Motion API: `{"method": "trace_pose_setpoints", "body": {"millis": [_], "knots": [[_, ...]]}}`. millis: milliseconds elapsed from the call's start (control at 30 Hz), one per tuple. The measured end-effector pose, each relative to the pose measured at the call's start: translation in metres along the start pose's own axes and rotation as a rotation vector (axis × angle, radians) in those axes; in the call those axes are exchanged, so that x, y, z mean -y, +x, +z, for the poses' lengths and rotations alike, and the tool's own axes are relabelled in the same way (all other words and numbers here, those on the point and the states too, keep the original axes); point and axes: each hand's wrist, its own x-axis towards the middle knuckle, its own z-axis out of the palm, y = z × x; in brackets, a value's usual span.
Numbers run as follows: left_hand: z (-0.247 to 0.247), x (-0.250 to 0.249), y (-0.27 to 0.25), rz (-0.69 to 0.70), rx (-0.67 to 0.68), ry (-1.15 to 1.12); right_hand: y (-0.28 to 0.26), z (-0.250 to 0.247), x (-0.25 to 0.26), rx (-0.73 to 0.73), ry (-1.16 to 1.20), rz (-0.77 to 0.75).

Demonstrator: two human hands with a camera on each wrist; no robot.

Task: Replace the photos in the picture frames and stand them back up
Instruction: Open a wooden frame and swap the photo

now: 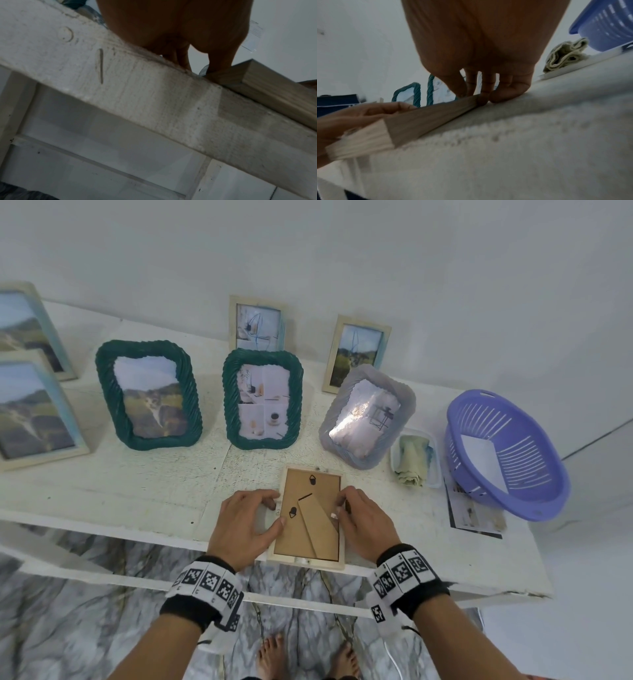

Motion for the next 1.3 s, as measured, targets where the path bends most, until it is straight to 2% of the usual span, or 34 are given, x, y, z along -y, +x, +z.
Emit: {"method": "trace_pose_setpoints", "body": {"millis": [133, 300, 600, 767, 933, 1100, 1300], "knots": [[0.001, 0.001, 0.000, 0.016, -0.022, -0.003, -0.003, -0.005, -0.007, 0.043, 0.096, -0.034], [0.003, 0.005, -0.002, 0.063, -0.005, 0.036, -0.005, 0.000, -0.008, -0.008, 0.110, -0.030], [0.004, 0.003, -0.001, 0.082, 0.010, 0.060, -0.006, -0.005, -0.006, 0.026, 0.133, -0.019], [0.003, 0.003, -0.001, 0.073, 0.012, 0.055, 0.003, -0.012, 0.007, 0.090, 0.012, 0.027], [0.002, 0.003, -0.001, 0.043, 0.024, 0.079, 0.023, -0.017, 0.029, -0.007, -0.190, 0.024], [0.002, 0.004, -0.001, 0.031, 0.028, 0.064, 0.048, -0.016, 0.035, 0.119, -0.191, 0.087], [0.003, 0.004, 0.001, 0.035, 0.028, 0.096, 0.047, -0.017, 0.034, 0.092, -0.094, 0.097]]}}
